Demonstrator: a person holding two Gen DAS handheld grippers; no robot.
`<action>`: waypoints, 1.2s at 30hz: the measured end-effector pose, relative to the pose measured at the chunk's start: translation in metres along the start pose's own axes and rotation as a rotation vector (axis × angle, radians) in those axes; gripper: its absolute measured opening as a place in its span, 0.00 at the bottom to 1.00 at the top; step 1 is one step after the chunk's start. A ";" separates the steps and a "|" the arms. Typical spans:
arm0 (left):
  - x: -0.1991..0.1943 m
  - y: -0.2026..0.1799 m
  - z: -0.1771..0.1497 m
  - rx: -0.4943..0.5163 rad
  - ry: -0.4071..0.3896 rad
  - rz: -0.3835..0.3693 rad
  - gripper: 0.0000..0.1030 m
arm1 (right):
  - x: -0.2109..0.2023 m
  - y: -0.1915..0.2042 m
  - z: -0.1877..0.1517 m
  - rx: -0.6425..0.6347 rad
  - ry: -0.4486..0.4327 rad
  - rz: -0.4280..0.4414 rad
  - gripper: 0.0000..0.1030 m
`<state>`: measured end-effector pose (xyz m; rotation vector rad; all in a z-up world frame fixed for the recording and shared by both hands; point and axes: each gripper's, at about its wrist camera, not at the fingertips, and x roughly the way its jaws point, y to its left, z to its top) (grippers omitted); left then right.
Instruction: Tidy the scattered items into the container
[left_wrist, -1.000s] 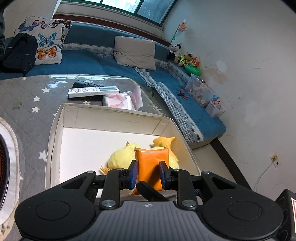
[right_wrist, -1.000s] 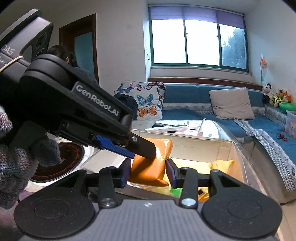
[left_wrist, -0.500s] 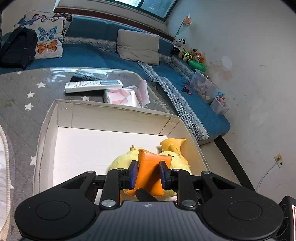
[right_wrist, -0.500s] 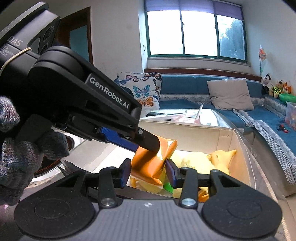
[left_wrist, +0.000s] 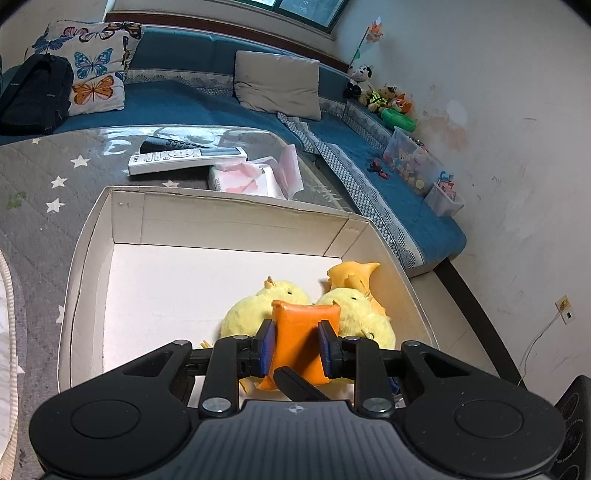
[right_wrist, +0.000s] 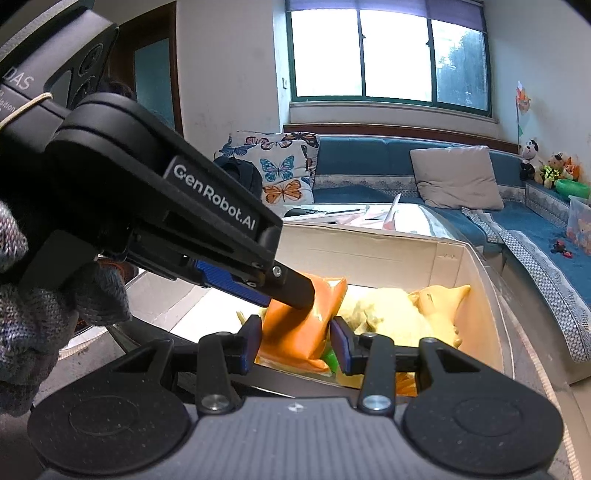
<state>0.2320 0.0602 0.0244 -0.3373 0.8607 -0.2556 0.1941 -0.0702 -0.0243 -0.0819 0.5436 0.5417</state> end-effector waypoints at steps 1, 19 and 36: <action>0.000 0.000 0.000 0.003 -0.001 0.002 0.26 | 0.000 -0.001 0.000 0.002 0.000 -0.001 0.40; -0.008 -0.003 -0.005 0.040 -0.015 0.029 0.28 | -0.009 0.001 -0.001 -0.004 -0.012 -0.019 0.42; -0.035 -0.022 -0.029 0.169 -0.078 0.058 0.30 | -0.043 0.006 -0.008 0.014 -0.062 -0.064 0.70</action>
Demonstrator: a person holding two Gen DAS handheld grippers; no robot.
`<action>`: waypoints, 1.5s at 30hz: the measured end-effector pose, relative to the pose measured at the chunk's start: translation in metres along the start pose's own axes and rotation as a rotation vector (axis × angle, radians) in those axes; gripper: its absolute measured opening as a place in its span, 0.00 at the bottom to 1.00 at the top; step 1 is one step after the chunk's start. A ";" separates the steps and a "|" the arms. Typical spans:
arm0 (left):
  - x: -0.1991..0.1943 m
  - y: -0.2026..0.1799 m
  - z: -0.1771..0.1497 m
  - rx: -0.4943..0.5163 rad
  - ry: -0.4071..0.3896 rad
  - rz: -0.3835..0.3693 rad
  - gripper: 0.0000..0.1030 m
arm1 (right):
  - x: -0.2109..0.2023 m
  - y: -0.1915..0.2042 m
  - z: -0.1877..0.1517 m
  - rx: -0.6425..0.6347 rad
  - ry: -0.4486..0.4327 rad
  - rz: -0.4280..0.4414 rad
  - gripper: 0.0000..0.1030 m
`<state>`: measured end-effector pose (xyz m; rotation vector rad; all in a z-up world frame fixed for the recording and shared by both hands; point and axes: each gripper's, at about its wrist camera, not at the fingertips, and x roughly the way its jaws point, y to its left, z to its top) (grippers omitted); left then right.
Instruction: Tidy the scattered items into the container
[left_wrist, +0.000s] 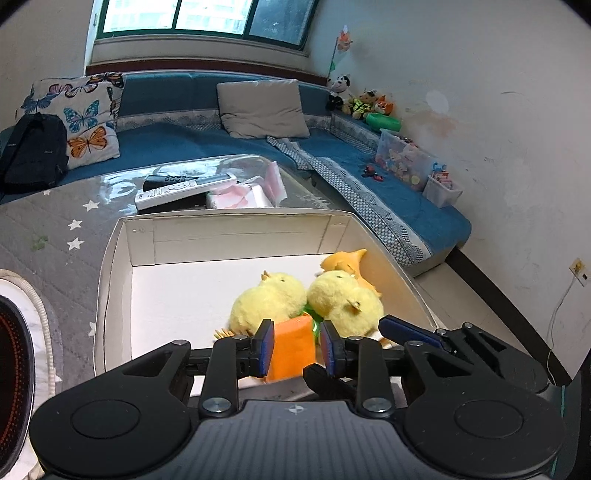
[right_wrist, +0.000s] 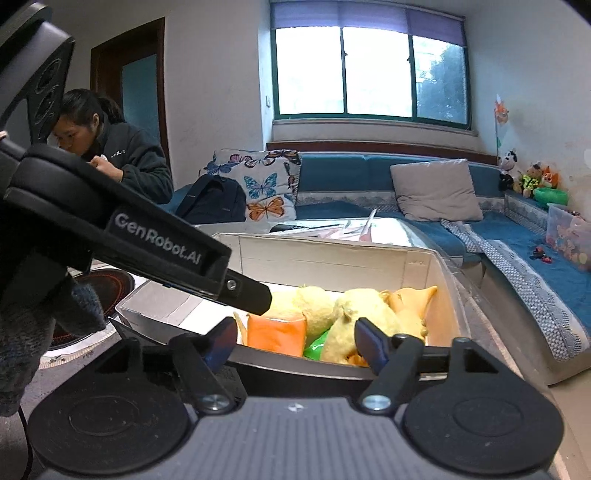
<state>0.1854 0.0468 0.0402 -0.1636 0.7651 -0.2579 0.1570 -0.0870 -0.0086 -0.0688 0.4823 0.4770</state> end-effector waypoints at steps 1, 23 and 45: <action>-0.002 -0.001 -0.002 0.002 0.000 0.002 0.31 | -0.003 0.000 -0.001 0.001 -0.002 -0.003 0.71; -0.030 -0.014 -0.051 0.093 0.018 0.043 0.31 | -0.044 0.008 -0.032 0.073 0.033 -0.042 1.00; -0.036 -0.012 -0.087 0.148 0.062 0.080 0.31 | -0.057 0.026 -0.057 0.128 0.090 -0.082 1.00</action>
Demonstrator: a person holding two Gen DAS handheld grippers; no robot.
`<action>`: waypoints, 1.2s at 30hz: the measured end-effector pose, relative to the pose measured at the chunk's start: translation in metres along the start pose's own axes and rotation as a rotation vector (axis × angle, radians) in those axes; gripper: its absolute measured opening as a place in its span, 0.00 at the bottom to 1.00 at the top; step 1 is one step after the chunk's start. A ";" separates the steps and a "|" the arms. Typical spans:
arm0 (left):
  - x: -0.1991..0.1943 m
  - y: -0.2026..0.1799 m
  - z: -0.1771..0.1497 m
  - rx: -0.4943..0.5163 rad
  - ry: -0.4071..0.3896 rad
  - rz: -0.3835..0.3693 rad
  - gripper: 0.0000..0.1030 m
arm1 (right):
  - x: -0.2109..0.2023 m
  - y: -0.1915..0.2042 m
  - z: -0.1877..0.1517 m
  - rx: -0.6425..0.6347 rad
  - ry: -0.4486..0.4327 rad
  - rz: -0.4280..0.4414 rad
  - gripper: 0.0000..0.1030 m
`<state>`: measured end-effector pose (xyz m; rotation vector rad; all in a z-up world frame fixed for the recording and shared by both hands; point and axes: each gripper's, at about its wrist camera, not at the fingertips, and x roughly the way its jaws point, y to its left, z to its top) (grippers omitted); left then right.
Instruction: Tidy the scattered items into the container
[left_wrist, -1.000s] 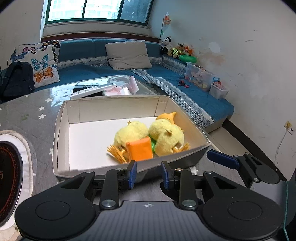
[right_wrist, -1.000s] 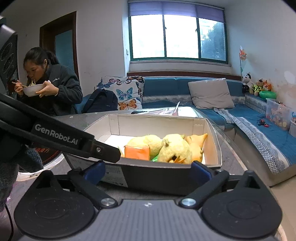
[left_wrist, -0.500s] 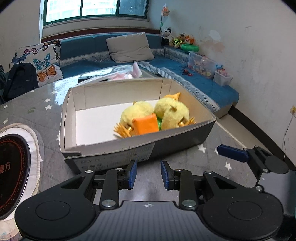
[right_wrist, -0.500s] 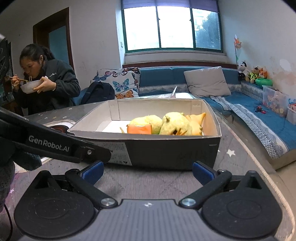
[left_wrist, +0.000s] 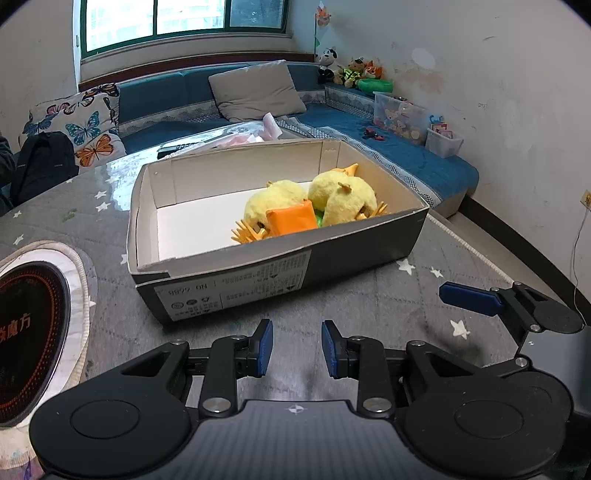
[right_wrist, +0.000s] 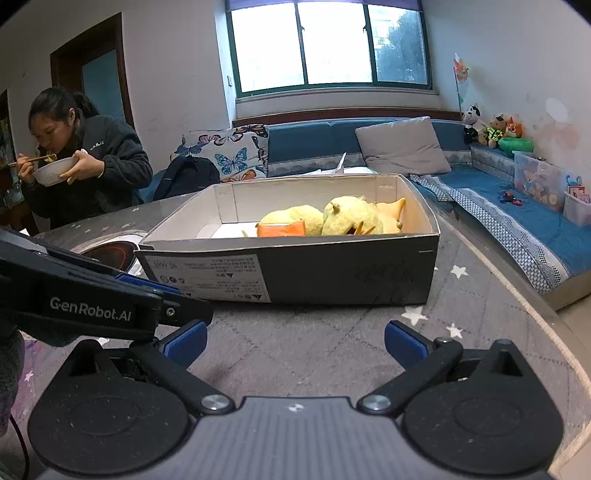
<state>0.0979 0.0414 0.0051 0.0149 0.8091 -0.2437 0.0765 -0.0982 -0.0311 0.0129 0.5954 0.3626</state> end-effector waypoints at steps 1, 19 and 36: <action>-0.001 0.001 -0.001 -0.003 0.001 -0.001 0.31 | -0.001 0.001 -0.001 0.001 0.001 -0.004 1.00; -0.009 0.004 -0.015 0.009 0.006 0.024 0.31 | -0.005 0.012 -0.015 0.011 0.030 -0.046 1.00; -0.006 0.002 -0.017 0.020 0.020 0.045 0.31 | -0.007 0.015 -0.015 0.011 0.037 -0.054 1.00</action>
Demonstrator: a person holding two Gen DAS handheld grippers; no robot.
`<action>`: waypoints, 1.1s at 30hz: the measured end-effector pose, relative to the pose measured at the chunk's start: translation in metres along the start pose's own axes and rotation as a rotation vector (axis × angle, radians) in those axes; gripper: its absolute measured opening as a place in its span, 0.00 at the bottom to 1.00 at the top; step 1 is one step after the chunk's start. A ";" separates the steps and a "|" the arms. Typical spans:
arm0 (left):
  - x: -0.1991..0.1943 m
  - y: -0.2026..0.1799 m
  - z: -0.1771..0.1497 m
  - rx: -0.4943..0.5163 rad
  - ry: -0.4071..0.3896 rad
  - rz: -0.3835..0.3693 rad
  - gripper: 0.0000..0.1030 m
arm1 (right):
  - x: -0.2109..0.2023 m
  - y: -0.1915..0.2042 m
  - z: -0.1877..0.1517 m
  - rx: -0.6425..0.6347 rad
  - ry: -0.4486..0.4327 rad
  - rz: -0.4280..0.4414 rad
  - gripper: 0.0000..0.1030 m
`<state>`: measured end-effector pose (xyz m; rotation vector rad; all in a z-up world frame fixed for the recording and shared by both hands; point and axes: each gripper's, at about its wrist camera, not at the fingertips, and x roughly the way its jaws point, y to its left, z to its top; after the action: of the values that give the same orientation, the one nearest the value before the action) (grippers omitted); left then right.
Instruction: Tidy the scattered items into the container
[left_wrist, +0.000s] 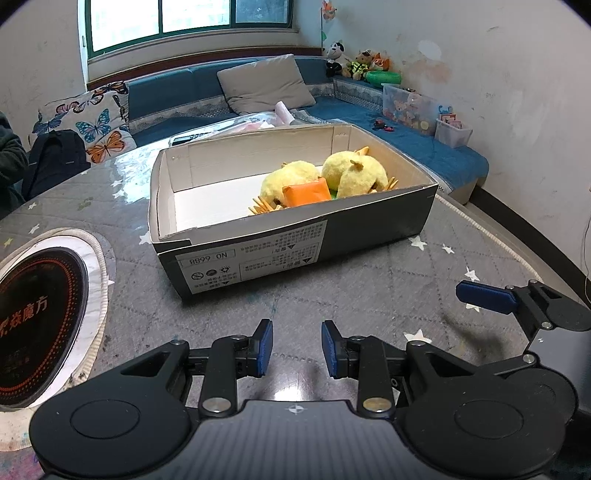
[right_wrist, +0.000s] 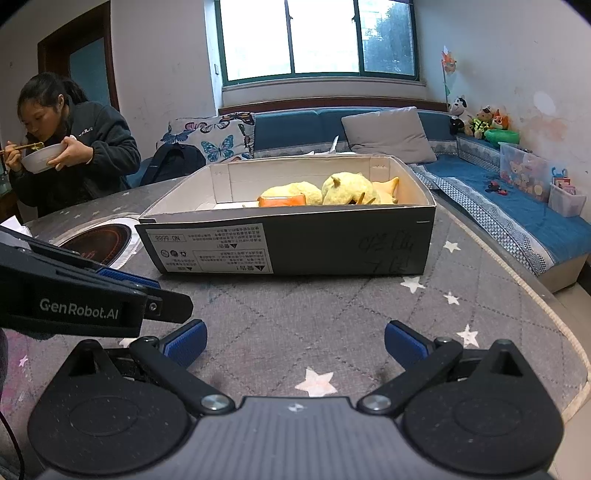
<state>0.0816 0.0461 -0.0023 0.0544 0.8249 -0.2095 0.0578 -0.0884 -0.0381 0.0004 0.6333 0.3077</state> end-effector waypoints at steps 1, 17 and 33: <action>0.000 -0.001 0.000 0.001 0.001 0.002 0.31 | 0.000 0.000 0.000 0.002 0.001 0.001 1.00; 0.006 -0.006 0.001 0.010 0.012 0.013 0.31 | 0.004 -0.002 -0.001 0.005 0.016 0.000 1.00; 0.011 -0.005 0.004 0.010 0.026 0.025 0.31 | 0.010 -0.002 -0.001 0.010 0.027 0.004 1.00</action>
<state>0.0911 0.0387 -0.0073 0.0768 0.8485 -0.1895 0.0652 -0.0882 -0.0446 0.0068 0.6613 0.3091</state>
